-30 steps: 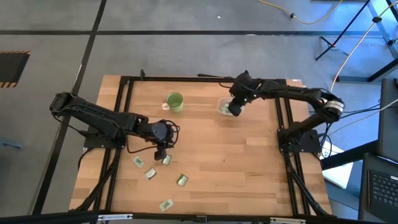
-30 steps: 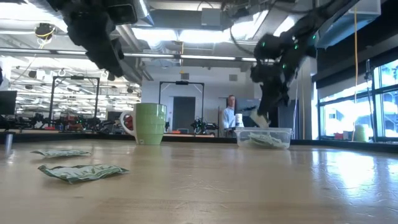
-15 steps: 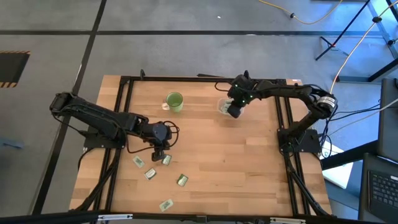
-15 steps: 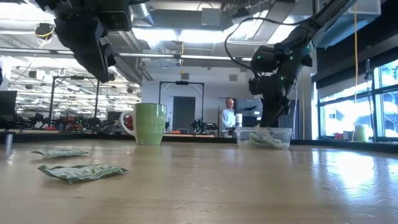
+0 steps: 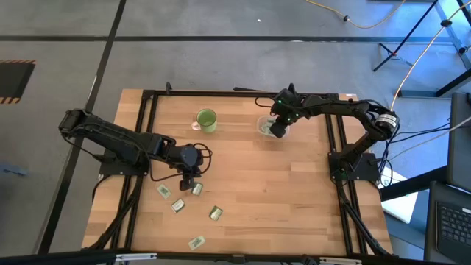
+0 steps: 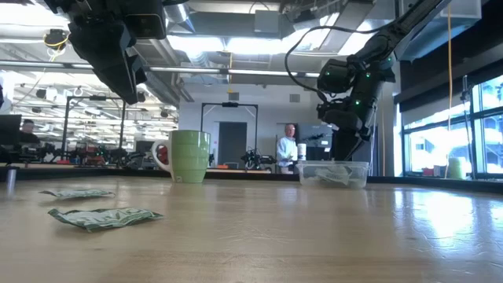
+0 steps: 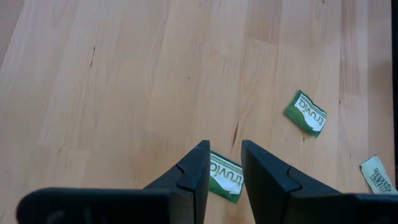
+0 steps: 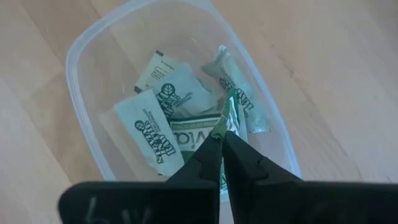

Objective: Pick and place items into bin
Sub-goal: Put the green truvia packet into the transparent bin, then put the white stevia packet into the transparent bin

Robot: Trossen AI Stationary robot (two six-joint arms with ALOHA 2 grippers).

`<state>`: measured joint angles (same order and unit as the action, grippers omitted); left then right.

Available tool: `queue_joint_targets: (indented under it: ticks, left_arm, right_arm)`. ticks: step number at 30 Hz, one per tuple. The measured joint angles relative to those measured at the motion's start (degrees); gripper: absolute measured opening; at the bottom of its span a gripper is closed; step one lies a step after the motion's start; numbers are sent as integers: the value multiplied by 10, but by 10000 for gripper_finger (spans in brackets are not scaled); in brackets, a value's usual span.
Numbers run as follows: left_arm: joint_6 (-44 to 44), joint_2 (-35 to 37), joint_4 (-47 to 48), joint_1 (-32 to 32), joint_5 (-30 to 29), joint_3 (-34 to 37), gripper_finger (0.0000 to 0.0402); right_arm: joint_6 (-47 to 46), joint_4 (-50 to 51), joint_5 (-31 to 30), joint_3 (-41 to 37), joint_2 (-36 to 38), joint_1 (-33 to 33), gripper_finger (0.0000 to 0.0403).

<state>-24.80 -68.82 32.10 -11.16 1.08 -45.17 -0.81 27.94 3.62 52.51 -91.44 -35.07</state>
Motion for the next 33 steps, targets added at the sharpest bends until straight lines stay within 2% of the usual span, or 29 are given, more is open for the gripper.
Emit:
queue_joint_targets:
  ticks: [6, 13, 19, 27, 33]
  left_arm:
    - [0, 0, 0, 0, 0, 0, 86]
    - [1, 0, 0, 0, 0, 0, 86]
    - [7, 0, 10, 0, -1, 0, 86]
    - [-53, 0, 149, -7, -3, 0, 86]
    - [-90, 0, 245, -48, -15, 0, 86]
  right_arm:
    - [11, 6, 2, 0, 0, 0, 39]
    - [18, 9, 93, 0, 0, 0, 105]
    - [10, 7, 111, 0, 0, 0, 118]
    - [-4, -27, 111, 0, 44, 5, 118]
    - [-5, -77, 111, 0, 74, 20, 118]
